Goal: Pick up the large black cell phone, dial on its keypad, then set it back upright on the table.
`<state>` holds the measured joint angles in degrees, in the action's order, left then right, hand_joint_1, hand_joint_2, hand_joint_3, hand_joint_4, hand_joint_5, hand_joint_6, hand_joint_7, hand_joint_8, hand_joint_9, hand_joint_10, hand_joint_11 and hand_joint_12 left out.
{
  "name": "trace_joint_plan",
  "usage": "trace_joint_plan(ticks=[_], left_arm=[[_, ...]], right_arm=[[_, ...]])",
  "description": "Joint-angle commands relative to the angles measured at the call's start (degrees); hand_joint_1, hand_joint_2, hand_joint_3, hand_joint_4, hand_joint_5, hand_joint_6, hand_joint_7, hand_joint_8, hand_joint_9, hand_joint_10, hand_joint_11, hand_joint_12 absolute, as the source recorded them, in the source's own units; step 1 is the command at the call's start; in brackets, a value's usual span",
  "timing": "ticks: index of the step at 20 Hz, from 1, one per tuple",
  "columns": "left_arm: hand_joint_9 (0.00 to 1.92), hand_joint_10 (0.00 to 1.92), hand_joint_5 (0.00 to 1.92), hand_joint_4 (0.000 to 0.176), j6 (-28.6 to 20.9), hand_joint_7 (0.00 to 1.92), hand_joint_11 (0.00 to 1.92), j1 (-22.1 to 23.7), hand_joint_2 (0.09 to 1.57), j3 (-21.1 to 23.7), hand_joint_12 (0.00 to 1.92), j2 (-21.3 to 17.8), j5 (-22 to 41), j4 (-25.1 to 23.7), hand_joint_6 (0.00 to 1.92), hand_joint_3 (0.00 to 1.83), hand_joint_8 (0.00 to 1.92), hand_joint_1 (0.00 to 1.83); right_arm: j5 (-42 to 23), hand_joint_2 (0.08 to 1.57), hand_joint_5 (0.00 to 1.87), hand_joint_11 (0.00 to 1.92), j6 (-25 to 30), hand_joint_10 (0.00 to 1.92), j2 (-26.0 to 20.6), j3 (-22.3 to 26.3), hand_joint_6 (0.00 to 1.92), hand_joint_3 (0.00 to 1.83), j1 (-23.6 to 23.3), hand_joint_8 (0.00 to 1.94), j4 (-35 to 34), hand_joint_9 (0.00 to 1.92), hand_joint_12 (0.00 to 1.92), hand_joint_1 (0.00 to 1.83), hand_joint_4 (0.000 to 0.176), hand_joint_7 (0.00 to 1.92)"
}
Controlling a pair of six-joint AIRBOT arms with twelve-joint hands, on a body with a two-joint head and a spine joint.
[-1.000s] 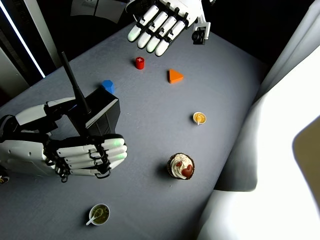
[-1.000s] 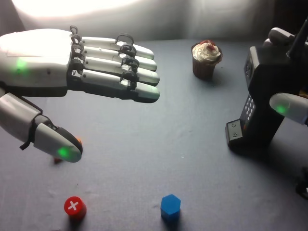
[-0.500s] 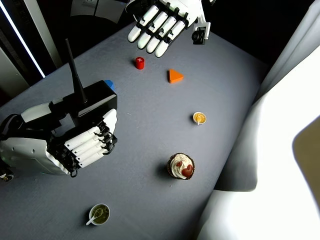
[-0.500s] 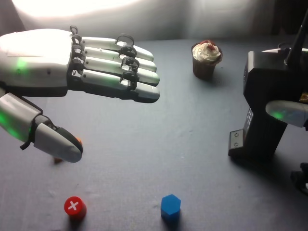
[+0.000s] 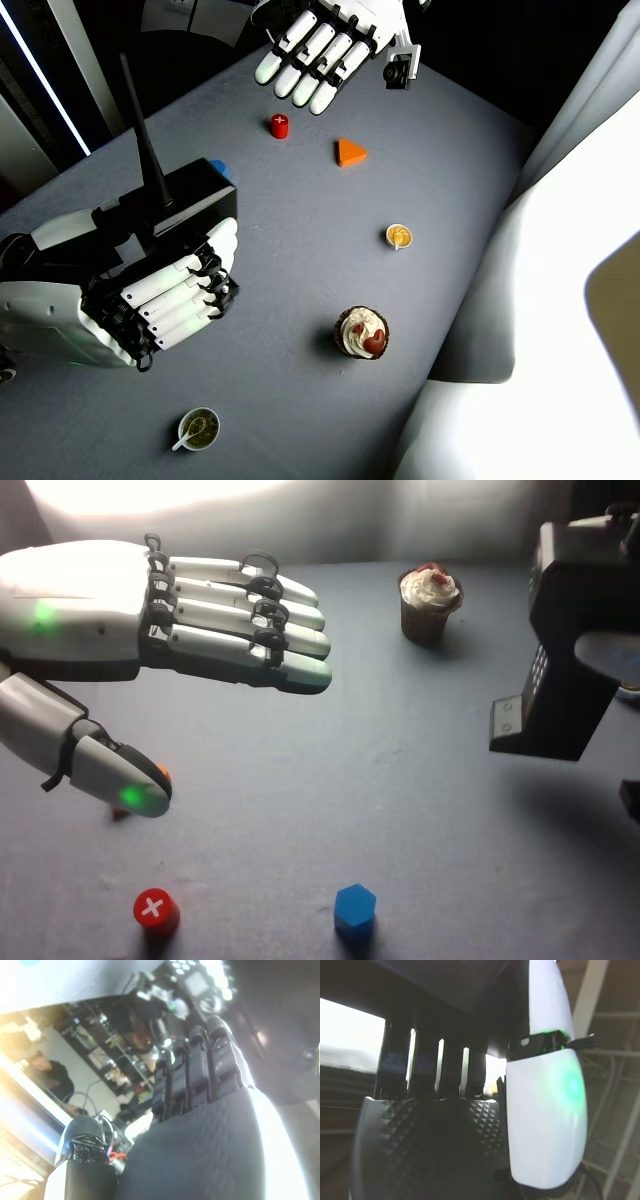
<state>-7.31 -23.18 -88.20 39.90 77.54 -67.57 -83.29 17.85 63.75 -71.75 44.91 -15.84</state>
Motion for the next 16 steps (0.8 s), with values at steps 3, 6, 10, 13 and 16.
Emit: trace_joint_plan(ticks=[3,6,10,13,16], left_arm=[[0.13,0.01,0.19,0.029,-0.13,0.16,0.00,1.70,1.18,-0.03,0.27,-0.11,3.72,5.54,0.00,0.01,0.00,0.14],[0.22,0.00,0.18,0.081,-0.16,0.20,0.00,1.87,1.24,0.05,0.70,-0.09,3.74,5.52,0.00,0.00,0.00,0.39],[0.60,0.15,0.20,0.171,-0.16,0.36,0.09,1.81,1.26,0.17,1.40,-0.19,3.79,5.38,0.00,0.00,0.02,0.77],[0.60,1.19,0.08,0.156,-0.17,0.58,0.47,1.75,1.23,0.51,1.67,-0.21,3.31,5.38,0.00,0.00,0.00,0.90],[0.60,1.22,0.08,0.156,-0.17,0.58,0.47,2.05,1.23,0.71,1.68,-0.21,3.37,5.39,0.00,0.00,0.00,0.90]], right_arm=[[-7.64,1.15,0.91,0.92,1.17,1.35,-1.81,0.74,0.97,0.00,-1.68,1.22,-0.71,0.86,1.17,1.37,0.000,0.82],[-7.12,1.14,0.98,0.93,1.18,1.32,-3.23,2.20,0.88,0.00,-2.13,1.16,-0.70,0.87,1.16,1.37,0.000,0.85],[-5.98,1.13,0.96,0.91,1.16,1.33,-4.93,4.51,0.88,0.00,-2.73,1.15,-0.68,0.88,1.20,1.37,0.000,0.87],[-5.82,1.14,0.98,0.90,1.16,1.36,-5.65,5.56,0.84,0.00,-3.09,1.21,-0.68,0.85,1.20,1.37,0.000,0.83],[-4.86,1.14,0.98,0.90,1.16,1.36,-6.74,7.00,0.84,0.00,-3.92,1.22,-0.67,0.85,1.20,1.37,0.000,0.83]])
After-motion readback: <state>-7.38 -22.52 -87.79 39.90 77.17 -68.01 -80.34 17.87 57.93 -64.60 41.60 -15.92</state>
